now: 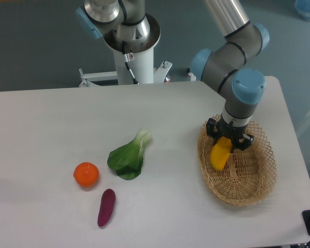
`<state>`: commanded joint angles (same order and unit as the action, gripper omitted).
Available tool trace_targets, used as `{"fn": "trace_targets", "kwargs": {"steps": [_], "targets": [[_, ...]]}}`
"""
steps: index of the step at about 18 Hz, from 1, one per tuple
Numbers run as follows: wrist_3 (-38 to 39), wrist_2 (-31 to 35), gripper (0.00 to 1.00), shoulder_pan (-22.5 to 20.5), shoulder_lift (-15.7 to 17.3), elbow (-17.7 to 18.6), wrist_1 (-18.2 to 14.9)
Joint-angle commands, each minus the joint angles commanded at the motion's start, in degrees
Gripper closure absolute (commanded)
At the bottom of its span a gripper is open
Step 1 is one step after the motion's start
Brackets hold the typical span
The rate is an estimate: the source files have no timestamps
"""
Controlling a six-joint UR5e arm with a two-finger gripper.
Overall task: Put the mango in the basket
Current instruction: 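Open the gripper to release the mango in the basket, then raise the open gripper up away from the basket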
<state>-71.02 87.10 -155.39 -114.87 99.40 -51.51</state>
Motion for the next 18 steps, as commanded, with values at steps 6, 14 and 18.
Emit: {"fn": "trace_targets", "kwargs": {"steps": [6,14,18], "targets": [[-0.09,-0.09,0.0,0.0,0.26,-0.26,1.15],[-0.18,-0.62,0.0,-1.32,2.1,-4.48,-2.36],[-2.71,-0.35,0.0,-1.49,3.16,-5.8,-4.12]]}}
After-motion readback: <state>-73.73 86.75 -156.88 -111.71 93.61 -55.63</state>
